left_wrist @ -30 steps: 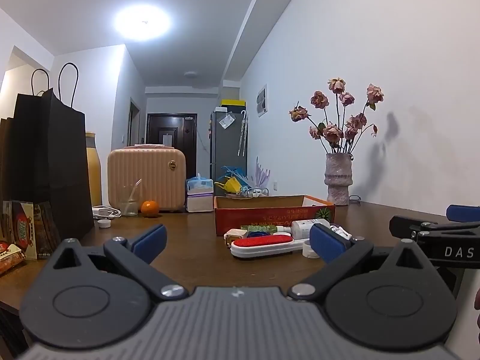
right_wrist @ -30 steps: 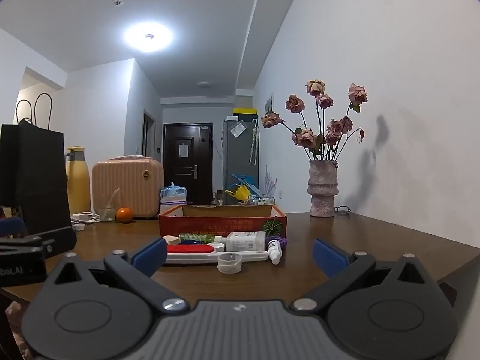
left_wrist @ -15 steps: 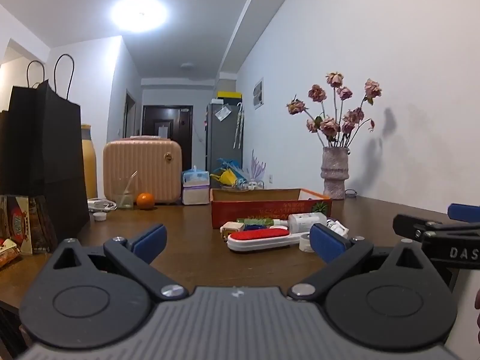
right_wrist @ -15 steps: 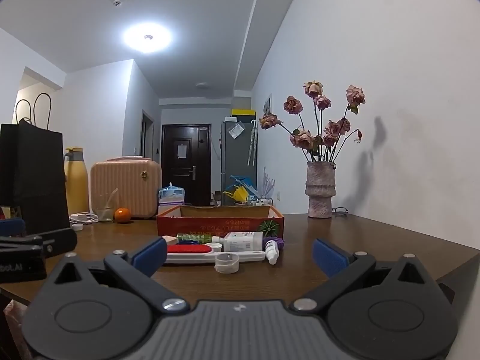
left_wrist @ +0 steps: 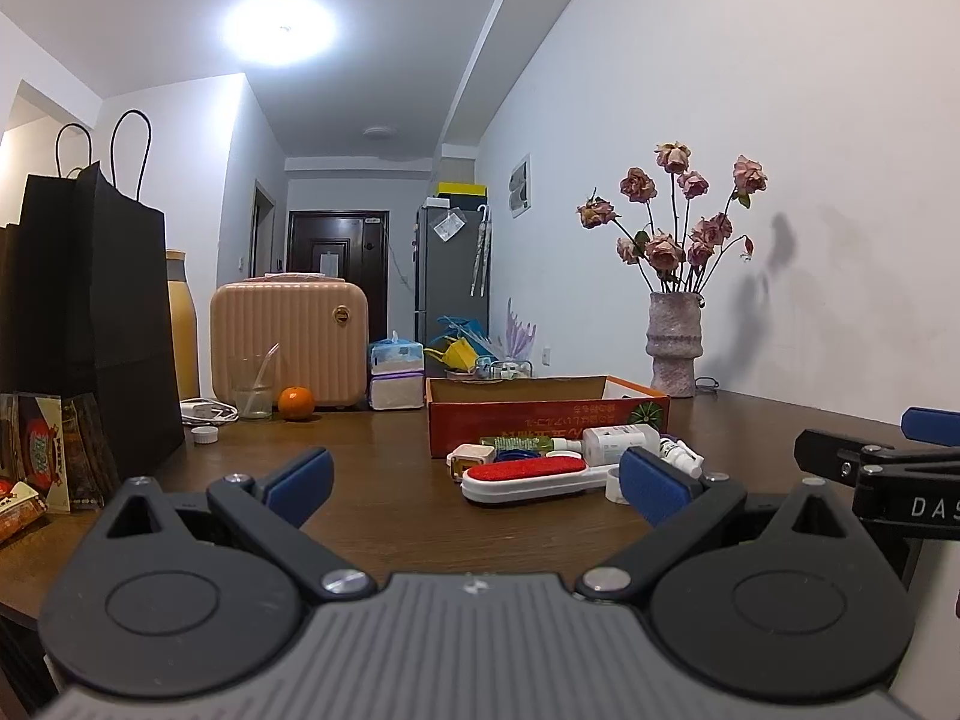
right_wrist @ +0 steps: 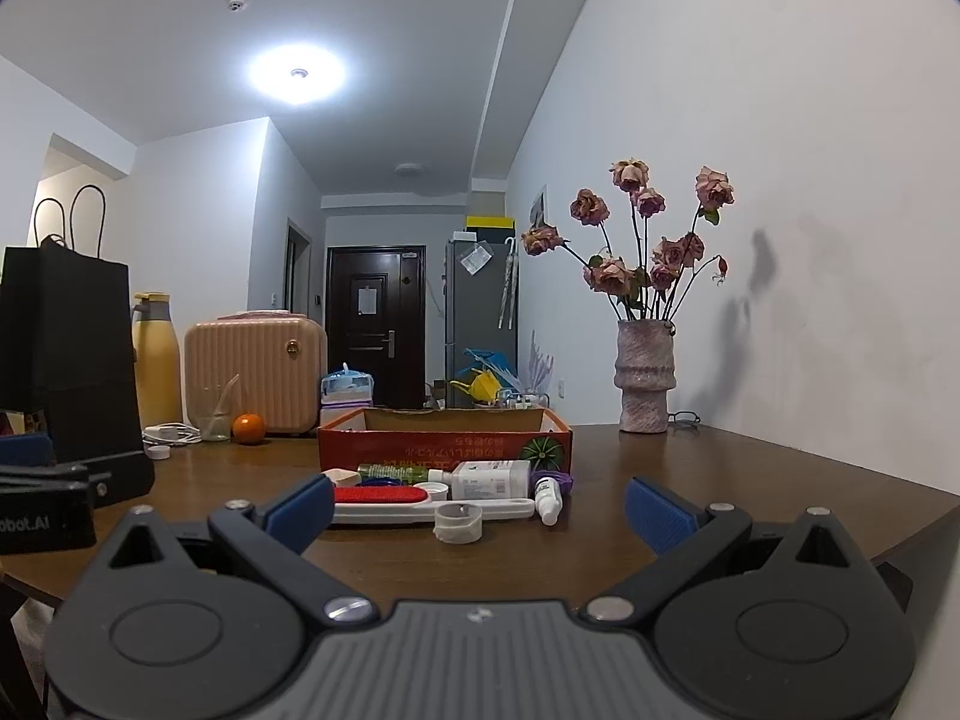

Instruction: Organize rigid objects

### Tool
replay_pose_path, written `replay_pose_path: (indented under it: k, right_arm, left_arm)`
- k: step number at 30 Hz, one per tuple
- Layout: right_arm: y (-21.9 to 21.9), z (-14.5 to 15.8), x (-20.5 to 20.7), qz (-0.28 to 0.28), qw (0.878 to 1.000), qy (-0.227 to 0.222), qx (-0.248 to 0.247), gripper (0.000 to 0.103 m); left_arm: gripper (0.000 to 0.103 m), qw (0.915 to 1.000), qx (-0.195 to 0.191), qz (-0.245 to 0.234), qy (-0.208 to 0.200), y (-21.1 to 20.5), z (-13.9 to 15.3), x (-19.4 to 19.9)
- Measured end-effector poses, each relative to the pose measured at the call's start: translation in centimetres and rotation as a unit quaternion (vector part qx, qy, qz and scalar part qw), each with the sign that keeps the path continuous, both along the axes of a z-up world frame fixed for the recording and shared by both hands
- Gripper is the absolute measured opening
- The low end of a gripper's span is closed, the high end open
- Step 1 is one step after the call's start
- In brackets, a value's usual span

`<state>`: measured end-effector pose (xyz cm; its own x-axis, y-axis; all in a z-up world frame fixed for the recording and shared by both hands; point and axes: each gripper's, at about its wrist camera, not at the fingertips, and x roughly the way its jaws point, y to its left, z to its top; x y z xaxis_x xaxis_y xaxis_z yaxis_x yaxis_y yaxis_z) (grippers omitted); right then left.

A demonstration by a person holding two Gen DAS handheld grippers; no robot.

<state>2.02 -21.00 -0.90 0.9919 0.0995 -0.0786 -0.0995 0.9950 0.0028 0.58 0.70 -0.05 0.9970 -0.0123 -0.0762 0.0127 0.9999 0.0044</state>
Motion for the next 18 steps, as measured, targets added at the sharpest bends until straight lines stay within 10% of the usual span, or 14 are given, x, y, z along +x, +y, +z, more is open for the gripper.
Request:
replay_pose_path:
  k: [18]
  right_arm:
    - [0.08,-0.16,0.01,-0.002,1.000,0.005,0.000,0.103]
  left_arm:
    - [0.103,1.0000,0.003,0.002,0.007,-0.03,0.02,0.39]
